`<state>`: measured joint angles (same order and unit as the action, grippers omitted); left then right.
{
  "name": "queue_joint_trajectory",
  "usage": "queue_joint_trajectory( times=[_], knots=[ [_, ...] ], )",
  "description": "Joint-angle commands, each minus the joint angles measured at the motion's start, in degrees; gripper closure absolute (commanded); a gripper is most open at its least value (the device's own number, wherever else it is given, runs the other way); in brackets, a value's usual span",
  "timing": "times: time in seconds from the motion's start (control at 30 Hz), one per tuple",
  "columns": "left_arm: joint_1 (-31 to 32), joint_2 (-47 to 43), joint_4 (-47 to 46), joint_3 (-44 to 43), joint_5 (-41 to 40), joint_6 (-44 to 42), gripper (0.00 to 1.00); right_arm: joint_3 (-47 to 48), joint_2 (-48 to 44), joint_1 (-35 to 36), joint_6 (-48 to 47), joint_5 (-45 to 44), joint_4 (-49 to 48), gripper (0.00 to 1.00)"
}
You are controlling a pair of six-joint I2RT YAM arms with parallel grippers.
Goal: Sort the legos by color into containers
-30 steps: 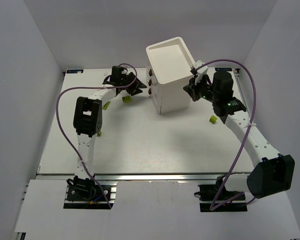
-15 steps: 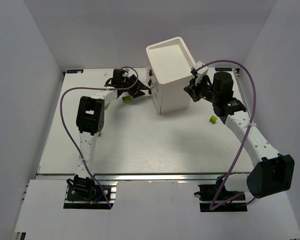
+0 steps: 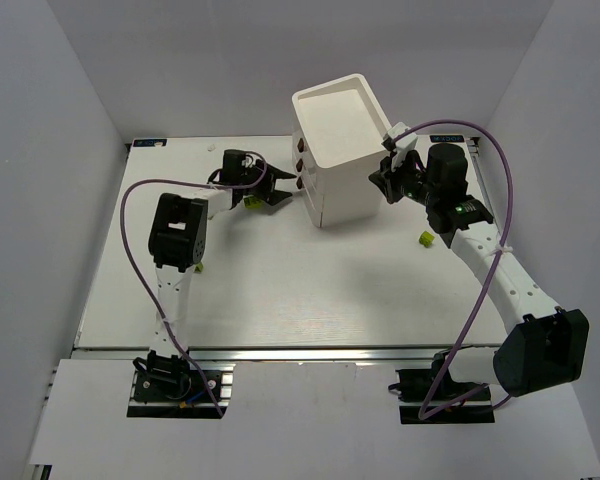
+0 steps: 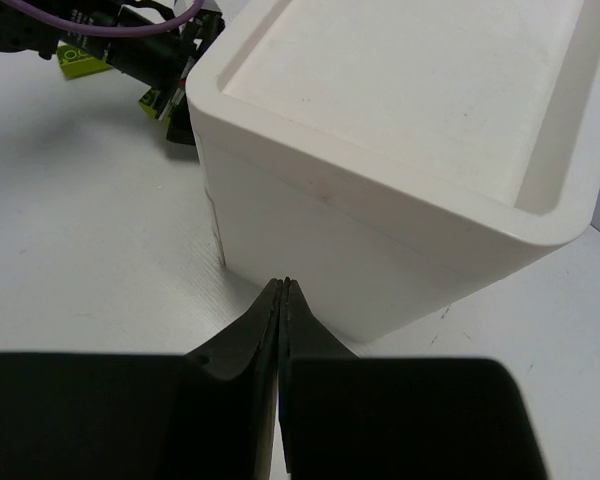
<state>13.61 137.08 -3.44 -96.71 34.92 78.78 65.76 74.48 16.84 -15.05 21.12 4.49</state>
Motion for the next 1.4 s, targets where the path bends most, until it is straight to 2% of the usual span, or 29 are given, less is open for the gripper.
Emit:
queue_joint_trajectory(
  times=[0.0, 0.2, 0.33, 0.43, 0.47, 0.53, 0.57, 0.6, 0.63, 0.67, 0.73, 0.77, 0.87, 0.93, 1.13, 1.23, 1.27, 1.3, 1.37],
  knots=[
    [-0.16, -4.00, -1.73, 5.82, -2.04, 13.05, 0.33, -0.28, -1.18, -0.41, 0.02, 0.23, -2.03, 1.00],
    [-0.16, -5.33, -1.04, 6.18, -3.27, 19.56, 0.29, -0.54, -1.35, -0.49, 0.11, 0.32, -2.12, 1.00],
    [-0.16, -3.48, 0.10, 1.53, -2.31, 15.98, 0.29, -0.45, -1.35, -0.41, 0.28, 0.32, -2.29, 1.00],
    [-0.77, -3.31, 7.20, -2.08, -3.01, 4.74, 0.33, -0.54, -1.61, -0.40, 0.02, -0.03, -2.21, 1.00],
    [-0.77, -3.48, 10.70, -2.34, -3.88, -2.16, 0.34, -0.63, -1.70, -0.49, 0.02, -0.20, -2.12, 1.00],
    [-1.38, -4.97, 14.13, -2.61, -6.15, -10.45, 0.38, -1.07, -2.05, -0.67, -0.16, -0.29, -2.21, 1.00],
    [-1.39, -5.59, 16.95, -2.52, -8.87, -19.11, 0.39, -1.16, -2.06, -0.58, -0.16, -0.29, -2.12, 1.00],
    [-1.39, -6.98, 17.41, -2.35, -9.77, -24.24, 0.39, -1.24, -2.06, -0.76, -0.16, -0.29, -2.12, 1.00],
    [-1.39, -7.69, 16.72, -1.04, -10.21, -28.82, 0.39, -1.33, -2.06, -0.76, -0.16, -0.03, -2.12, 1.00],
    [-0.78, -8.31, 15.84, -0.25, -11.26, -37.04, 0.39, -1.33, -2.06, -0.84, 0.02, 0.14, -2.21, 1.00],
    [-0.77, -8.76, 14.87, 0.73, -10.05, -44.48, 0.39, -0.98, -1.62, -0.84, 0.11, 0.84, -2.21, 1.00],
    [-0.77, -8.67, 12.08, 2.56, -8.39, -48.16, 0.44, -0.89, -1.44, -0.76, 0.19, 0.93, -2.29, 1.00],
    [-0.77, -7.88, 4.79, 5.20, -2.41, -49.95, 0.45, -0.02, -0.74, -0.67, 0.20, 1.46, -2.29, 1.00],
    [-0.77, -6.57, 3.88, 4.43, -0.39, -51.96, 0.44, 0.34, -0.65, -0.67, 0.11, 1.46, -2.12, 1.00],
    [-0.25, -5.76, -3.91, 2.39, 3.14, -64.61, 0.36, -0.28, -1.44, -0.84, -0.77, 0.59, -1.94, 1.00],
    [0.28, -8.13, -11.30, 9.06, 4.63, -69.01, 0.32, -0.72, -1.79, -0.85, -0.77, 0.41, -2.12, 1.00],
    [0.28, -9.88, -16.37, 11.25, 4.46, -72.42, 0.31, -0.72, -1.79, -0.93, -0.68, 0.41, -2.21, 1.00],
    [0.89, -10.77, -18.60, 14.67, 4.11, -73.67, 0.26, -0.80, -1.79, -0.76, -0.68, 0.32, -2.29, 1.00],
    [0.90, -11.48, -24.05, 16.81, 3.06, -73.43, 0.24, -0.81, -1.79, -0.76, -0.68, 0.23, -2.38, 1.00]
  ],
)
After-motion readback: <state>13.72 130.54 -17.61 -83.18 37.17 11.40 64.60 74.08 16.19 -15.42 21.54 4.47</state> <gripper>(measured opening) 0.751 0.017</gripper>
